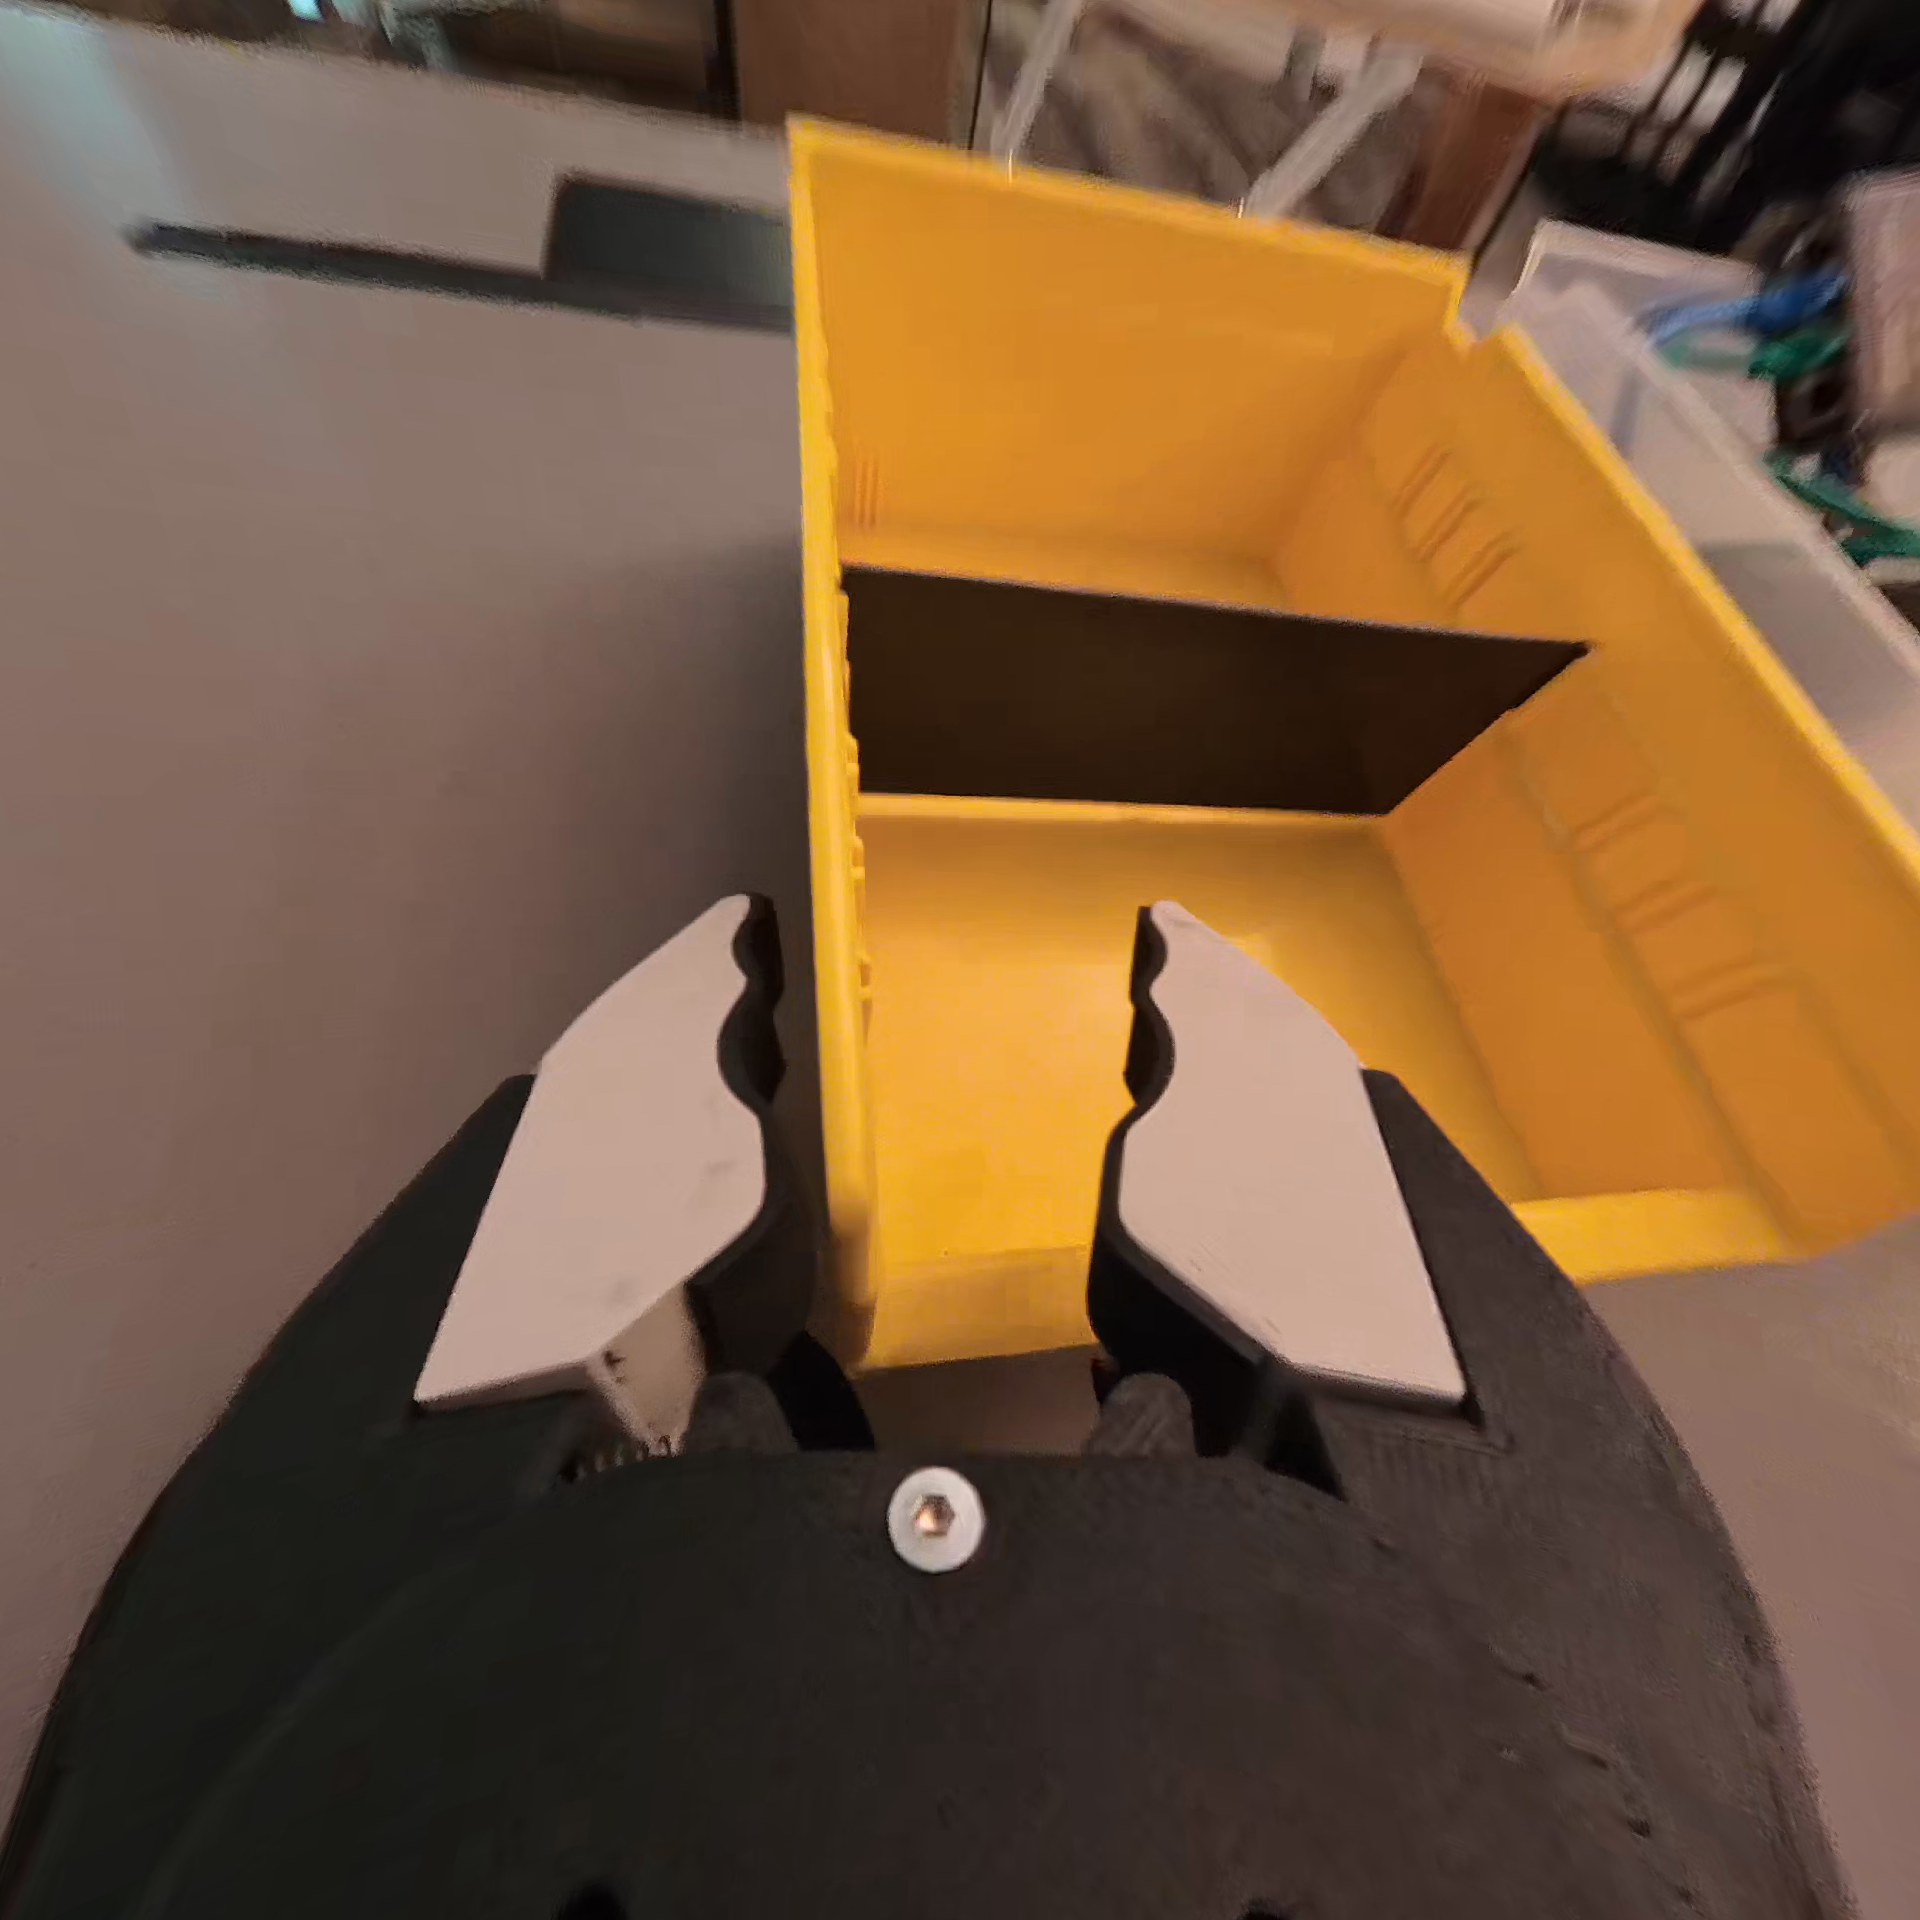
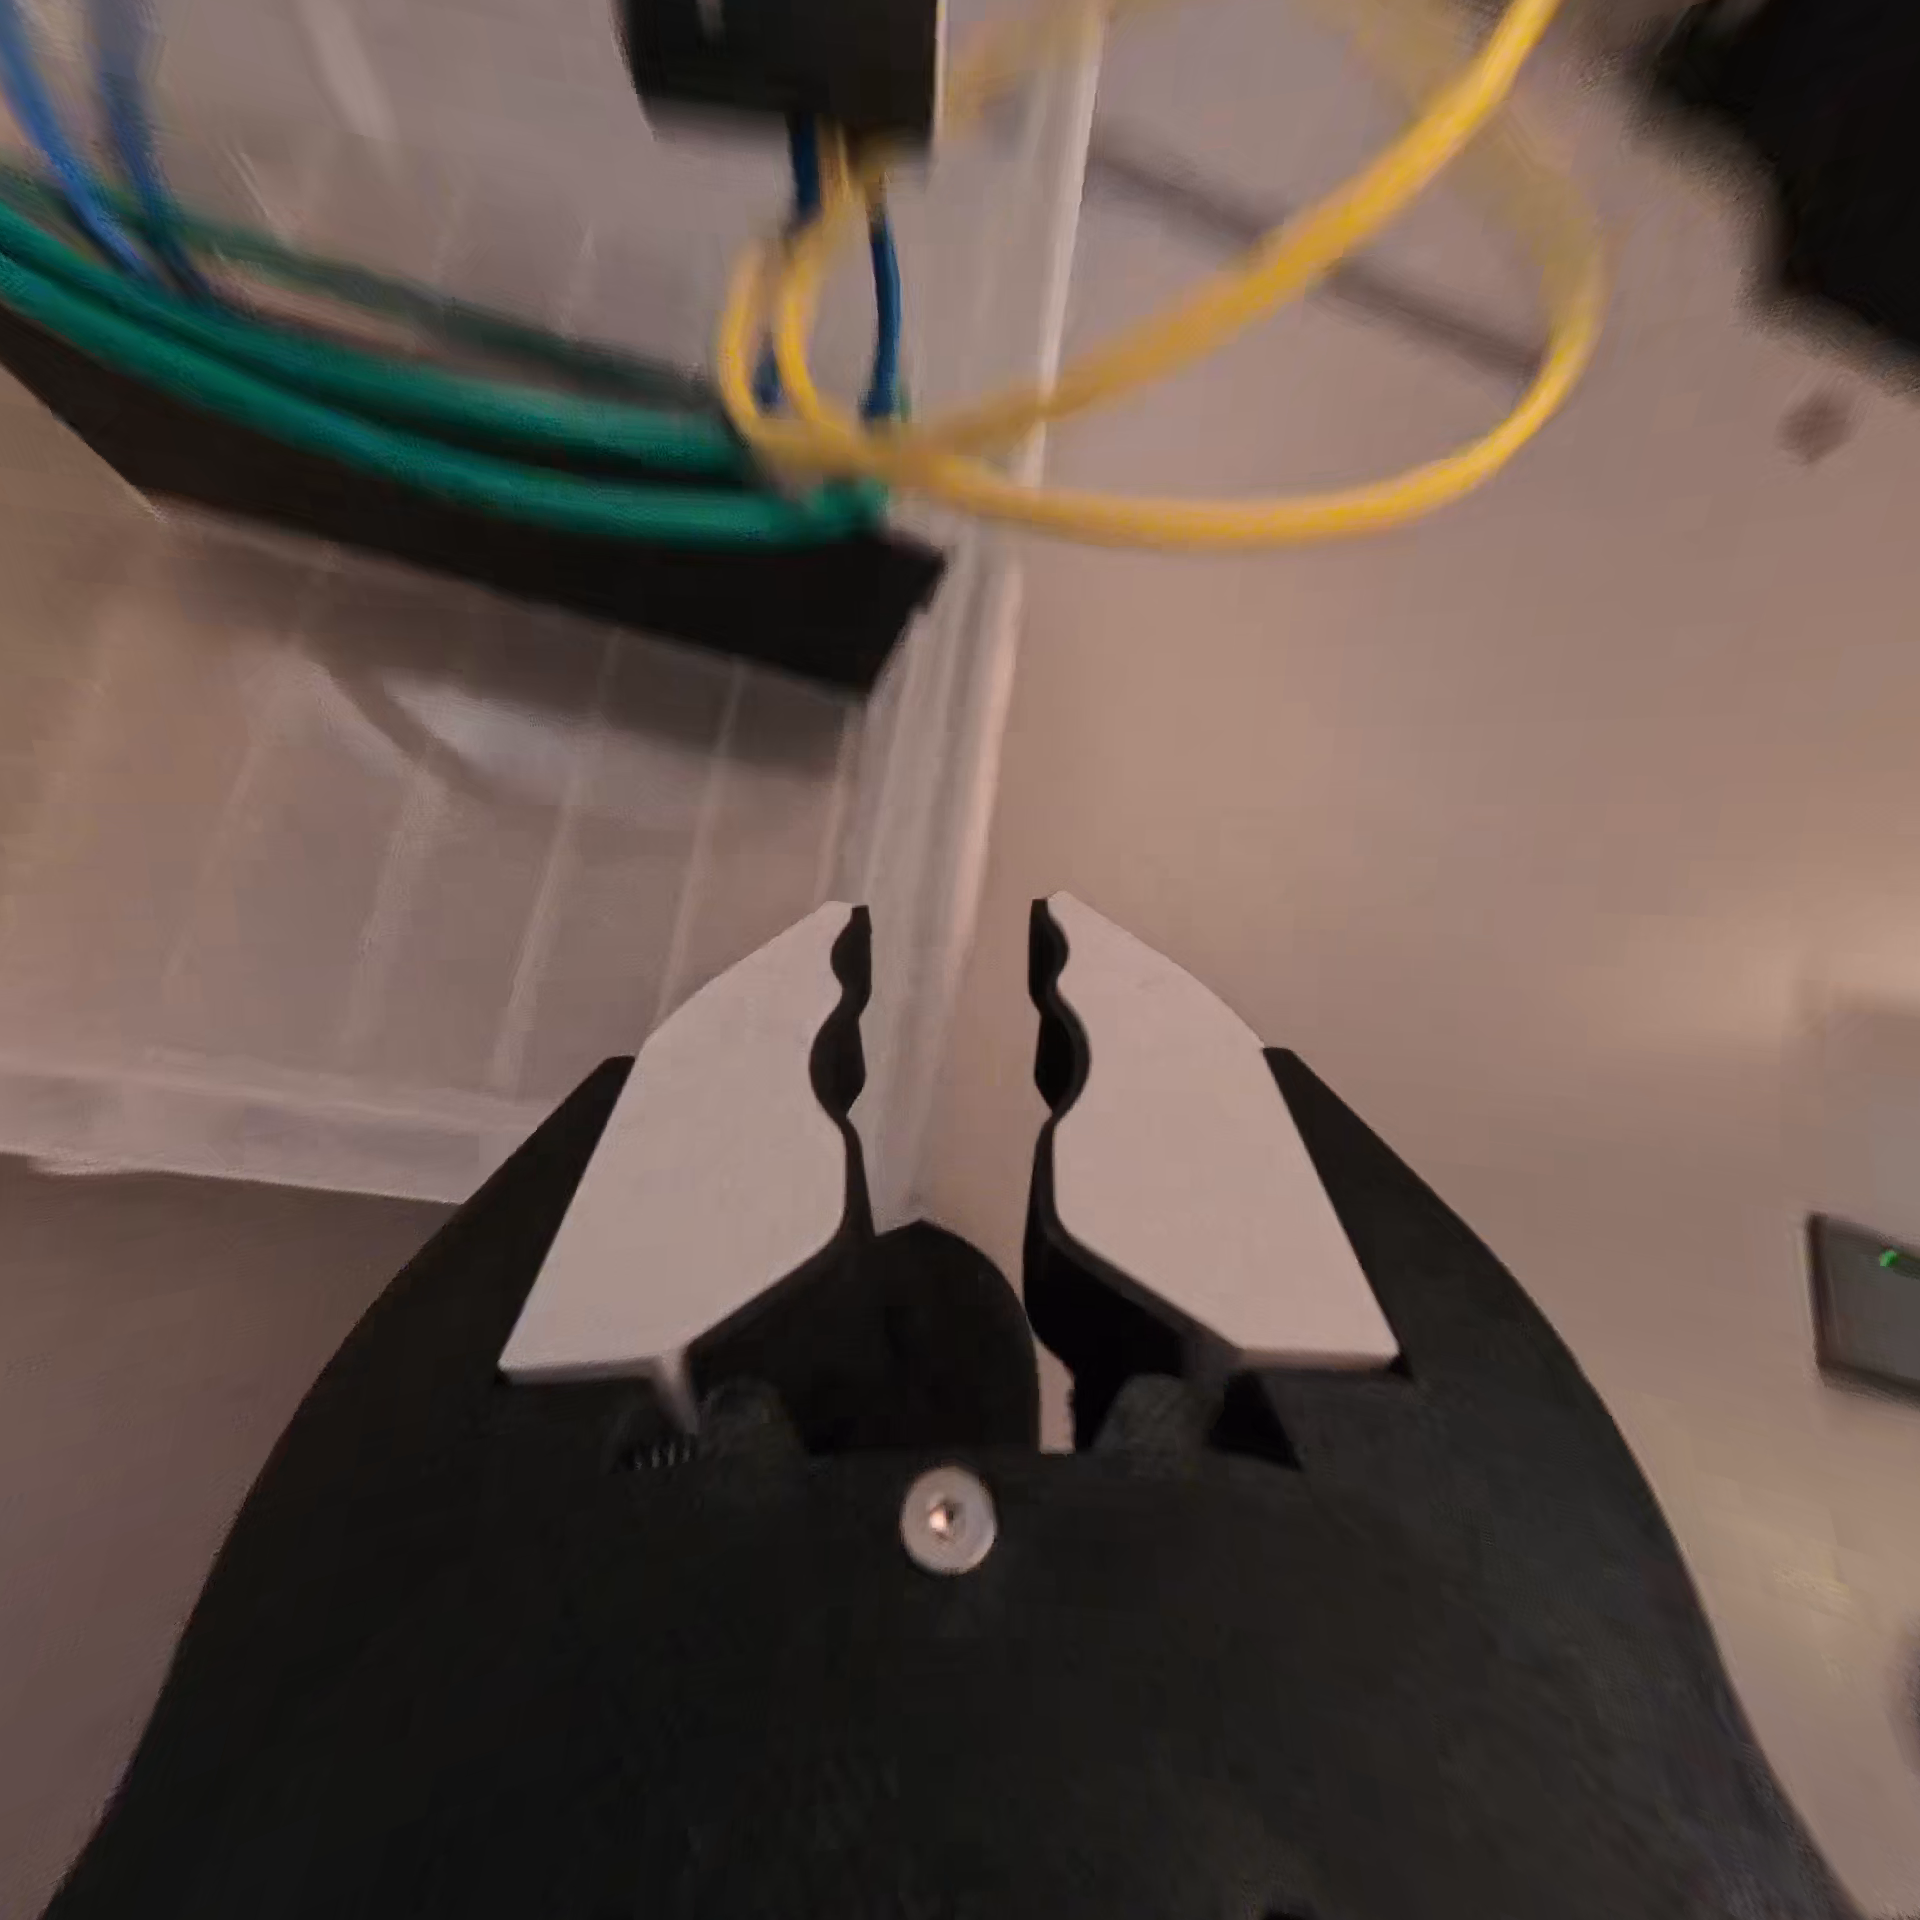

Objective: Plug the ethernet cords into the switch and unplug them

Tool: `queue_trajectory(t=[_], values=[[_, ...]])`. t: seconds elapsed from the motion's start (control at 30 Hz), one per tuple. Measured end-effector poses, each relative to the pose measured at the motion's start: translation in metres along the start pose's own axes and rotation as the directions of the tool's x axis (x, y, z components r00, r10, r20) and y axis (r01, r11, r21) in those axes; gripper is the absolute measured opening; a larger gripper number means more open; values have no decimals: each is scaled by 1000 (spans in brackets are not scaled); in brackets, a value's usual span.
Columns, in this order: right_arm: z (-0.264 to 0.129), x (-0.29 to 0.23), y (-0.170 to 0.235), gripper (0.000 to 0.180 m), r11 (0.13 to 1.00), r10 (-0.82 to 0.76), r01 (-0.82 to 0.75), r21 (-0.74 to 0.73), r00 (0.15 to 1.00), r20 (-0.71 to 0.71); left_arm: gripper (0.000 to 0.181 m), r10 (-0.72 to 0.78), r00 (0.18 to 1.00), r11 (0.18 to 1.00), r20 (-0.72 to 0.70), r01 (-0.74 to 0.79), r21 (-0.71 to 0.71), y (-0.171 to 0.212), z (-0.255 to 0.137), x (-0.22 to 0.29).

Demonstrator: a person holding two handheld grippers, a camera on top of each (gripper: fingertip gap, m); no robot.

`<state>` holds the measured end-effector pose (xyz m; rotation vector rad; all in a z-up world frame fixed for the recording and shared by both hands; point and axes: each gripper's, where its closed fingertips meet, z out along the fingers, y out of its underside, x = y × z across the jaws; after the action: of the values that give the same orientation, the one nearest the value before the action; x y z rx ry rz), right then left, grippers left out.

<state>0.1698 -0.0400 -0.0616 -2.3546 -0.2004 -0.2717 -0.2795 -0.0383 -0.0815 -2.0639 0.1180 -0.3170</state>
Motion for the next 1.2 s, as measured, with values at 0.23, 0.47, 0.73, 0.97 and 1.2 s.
queue_trajectory(t=[0.23,0.47,0.73,0.97,1.2], values=[[-107,-217,-105,44,916,-243,-24,401,761,602,69,12,996,908,86,-47,416,-33,-39,14],[-23,-259,-86,35,984,23,91,-150,781,624,66,153,971,772,181,-232,592,-45,-69,41],[14,-285,-46,30,859,135,150,-489,856,500,66,212,963,776,168,-271,570,-39,-63,56],[30,-295,-26,15,763,231,131,-633,860,456,67,188,971,795,147,-238,558,-35,-60,50],[32,-289,-33,10,742,216,152,-653,868,447,71,140,981,762,137,-195,618,-44,-80,47]])
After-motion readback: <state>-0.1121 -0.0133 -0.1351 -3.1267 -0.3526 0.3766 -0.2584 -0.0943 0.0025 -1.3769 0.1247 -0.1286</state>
